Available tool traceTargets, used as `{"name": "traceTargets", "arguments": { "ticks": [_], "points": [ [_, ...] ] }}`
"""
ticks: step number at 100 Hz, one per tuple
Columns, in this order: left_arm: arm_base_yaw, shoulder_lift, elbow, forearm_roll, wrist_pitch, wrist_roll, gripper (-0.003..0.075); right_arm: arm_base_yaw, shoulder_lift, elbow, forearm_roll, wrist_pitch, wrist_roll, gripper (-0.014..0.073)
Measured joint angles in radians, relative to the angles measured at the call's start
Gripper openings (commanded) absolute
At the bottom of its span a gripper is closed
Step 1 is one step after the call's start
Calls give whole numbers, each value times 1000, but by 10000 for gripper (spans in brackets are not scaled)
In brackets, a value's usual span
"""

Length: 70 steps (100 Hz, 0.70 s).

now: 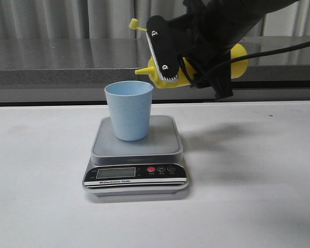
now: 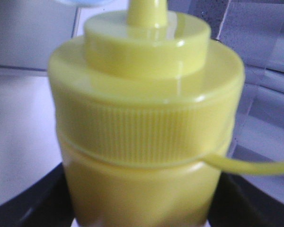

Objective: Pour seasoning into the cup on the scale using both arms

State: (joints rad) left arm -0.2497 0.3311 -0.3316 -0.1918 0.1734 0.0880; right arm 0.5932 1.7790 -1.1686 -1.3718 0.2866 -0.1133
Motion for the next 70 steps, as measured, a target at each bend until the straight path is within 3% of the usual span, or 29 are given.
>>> {"name": "traceTargets", "arguments": {
  "ticks": [70],
  "points": [
    [0, 0, 0, 0, 0, 0, -20, 6, 0, 0, -42, 6, 4, 311]
  ]
}}
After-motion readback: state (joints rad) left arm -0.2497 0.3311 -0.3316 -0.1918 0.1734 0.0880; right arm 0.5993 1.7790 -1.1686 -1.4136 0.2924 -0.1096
